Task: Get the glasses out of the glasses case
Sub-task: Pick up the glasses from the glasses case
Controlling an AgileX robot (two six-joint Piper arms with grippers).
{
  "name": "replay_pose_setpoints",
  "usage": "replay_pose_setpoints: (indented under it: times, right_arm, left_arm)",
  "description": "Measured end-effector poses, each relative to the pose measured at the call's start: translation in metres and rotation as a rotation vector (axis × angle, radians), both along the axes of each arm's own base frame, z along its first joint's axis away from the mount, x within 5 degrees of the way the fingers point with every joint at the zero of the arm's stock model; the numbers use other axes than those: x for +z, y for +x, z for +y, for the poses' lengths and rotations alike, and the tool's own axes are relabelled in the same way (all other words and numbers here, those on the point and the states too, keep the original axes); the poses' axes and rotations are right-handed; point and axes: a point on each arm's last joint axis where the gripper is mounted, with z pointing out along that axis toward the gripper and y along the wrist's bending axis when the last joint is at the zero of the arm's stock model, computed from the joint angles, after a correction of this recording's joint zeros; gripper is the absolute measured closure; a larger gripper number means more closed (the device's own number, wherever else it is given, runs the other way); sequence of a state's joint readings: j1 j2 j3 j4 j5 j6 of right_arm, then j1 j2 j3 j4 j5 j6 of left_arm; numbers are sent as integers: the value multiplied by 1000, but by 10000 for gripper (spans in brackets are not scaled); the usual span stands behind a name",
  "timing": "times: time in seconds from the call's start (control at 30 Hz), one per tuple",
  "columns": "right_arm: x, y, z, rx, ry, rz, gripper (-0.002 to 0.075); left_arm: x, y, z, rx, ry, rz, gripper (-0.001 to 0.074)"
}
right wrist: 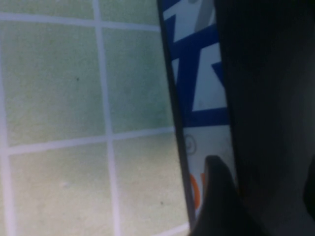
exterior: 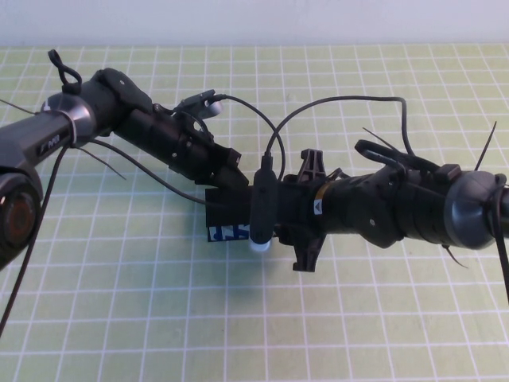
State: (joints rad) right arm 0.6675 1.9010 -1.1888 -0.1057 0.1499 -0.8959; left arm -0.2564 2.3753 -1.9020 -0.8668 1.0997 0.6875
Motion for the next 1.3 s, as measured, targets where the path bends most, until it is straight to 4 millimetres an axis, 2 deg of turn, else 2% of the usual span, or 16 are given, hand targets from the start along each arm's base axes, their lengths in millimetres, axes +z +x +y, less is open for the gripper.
replay_pose_setpoints:
  times: [0.17,0.37,0.57,0.87,1.2,1.3]
  right_arm:
    - [-2,7,-3,-16,0,0,406]
    - [-2,9,-4,-10,-12,-7,477]
    - [-1,9,-4,-3,-11,-24,508]
    - [0,10,-3,8,-15,-40,678]
    - [15,14,1,9,10,-73,713]
    - [16,14,2,-2,30,-66,719]
  left_arm:
    - [0,-1,0,-5,1,4,739]
    - [0,-1,0,-11,0,10,739]
    - [0,-2,0,-19,1,14,739]
    - [0,-2,0,-25,0,12,739]
    - [0,0,3,-24,3,-7,739]
    - [15,2,10,-11,9,-50,739]
